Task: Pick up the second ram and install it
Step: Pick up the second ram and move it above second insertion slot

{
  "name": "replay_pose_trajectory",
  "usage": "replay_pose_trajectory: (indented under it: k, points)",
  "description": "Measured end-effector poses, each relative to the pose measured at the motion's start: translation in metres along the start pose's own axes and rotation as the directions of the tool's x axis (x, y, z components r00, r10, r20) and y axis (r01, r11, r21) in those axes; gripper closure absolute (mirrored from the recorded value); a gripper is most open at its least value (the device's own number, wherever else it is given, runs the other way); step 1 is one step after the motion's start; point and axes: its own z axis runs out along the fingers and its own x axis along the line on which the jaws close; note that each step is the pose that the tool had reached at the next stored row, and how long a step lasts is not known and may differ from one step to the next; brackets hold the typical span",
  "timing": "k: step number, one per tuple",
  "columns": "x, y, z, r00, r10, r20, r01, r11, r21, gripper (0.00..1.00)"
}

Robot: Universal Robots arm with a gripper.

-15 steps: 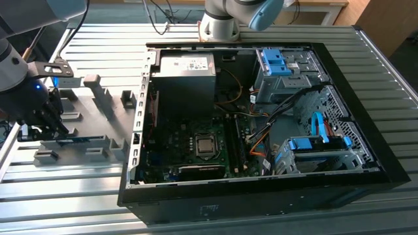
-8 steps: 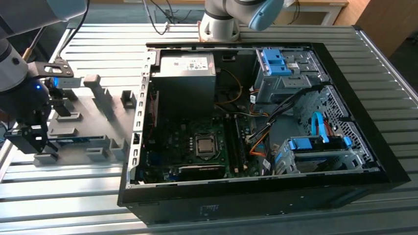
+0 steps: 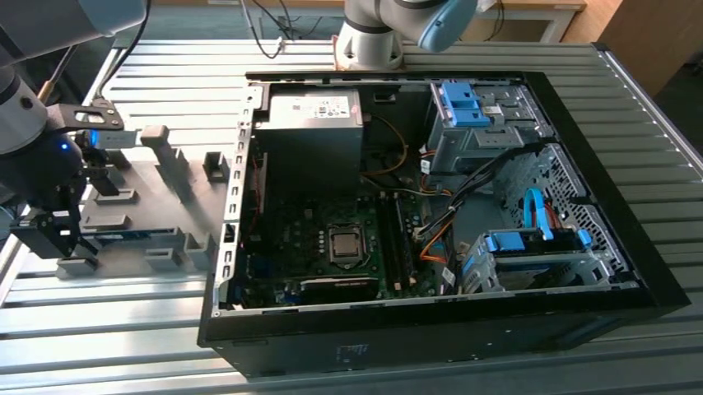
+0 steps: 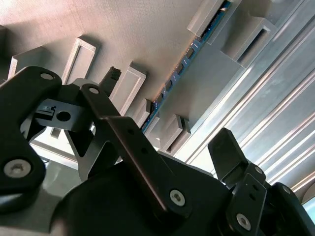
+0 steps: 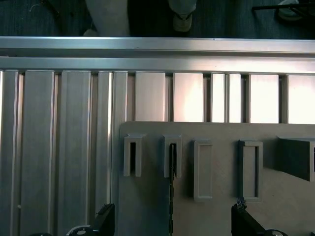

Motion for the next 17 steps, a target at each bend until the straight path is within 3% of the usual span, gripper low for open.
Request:
replay_pose_trajectory:
  k: [10,11,15,16,17]
  points:
    - [0.0,0.0,0.0001,1.0,0.0,0.0,0.0,1.0,0.0,0.02]
    - [0.0,0.0,0.0001,1.0,0.0,0.0,0.0,1.0,0.0,0.09]
    - [0.0,0.0,0.0001,1.0,0.0,0.0,0.0,1.0,0.0,0.11]
    - [0.0,0.0,0.0001,1.0,0.0,0.0,0.0,1.0,0.0,0.17]
    - [0.0,0.0,0.0001,1.0,0.0,0.0,0.0,1.0,-0.0001,0.17]
